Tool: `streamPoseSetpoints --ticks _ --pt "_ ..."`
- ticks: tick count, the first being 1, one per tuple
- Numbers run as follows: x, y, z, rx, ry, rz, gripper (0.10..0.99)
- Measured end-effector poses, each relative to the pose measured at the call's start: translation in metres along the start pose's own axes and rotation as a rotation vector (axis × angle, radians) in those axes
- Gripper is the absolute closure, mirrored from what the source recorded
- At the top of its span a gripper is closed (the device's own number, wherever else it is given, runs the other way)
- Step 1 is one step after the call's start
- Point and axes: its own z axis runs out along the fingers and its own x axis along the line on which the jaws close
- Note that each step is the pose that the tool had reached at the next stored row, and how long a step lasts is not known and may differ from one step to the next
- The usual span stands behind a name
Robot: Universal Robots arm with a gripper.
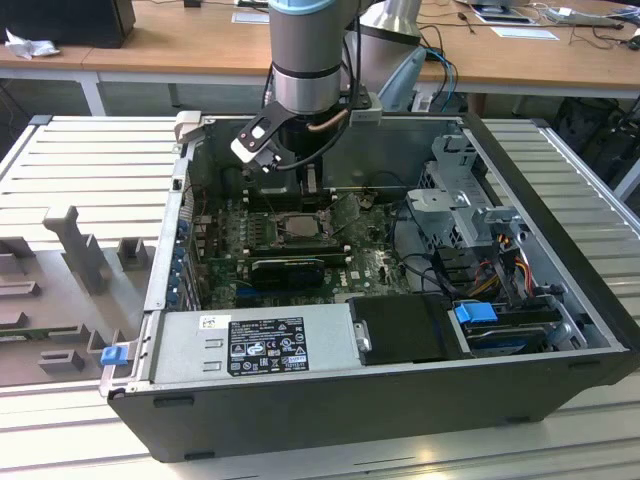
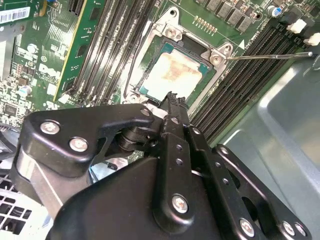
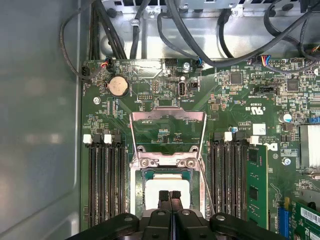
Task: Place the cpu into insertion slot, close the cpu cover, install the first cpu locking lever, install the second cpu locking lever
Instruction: 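Close the cpu cover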
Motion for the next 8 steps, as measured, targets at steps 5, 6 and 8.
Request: streamPoseSetpoints --ticks 5,6,8 --pt "0.0013 0.0013 -0.0106 0.0 -0.0051 0.0 0.98" --pt "0.0017 0.0015 -0.0138 0.0 -0.0056 0.0 0.98" --pt "0.0021 0.0019 -0.0194 0.0 -0.0062 0.0 0.98"
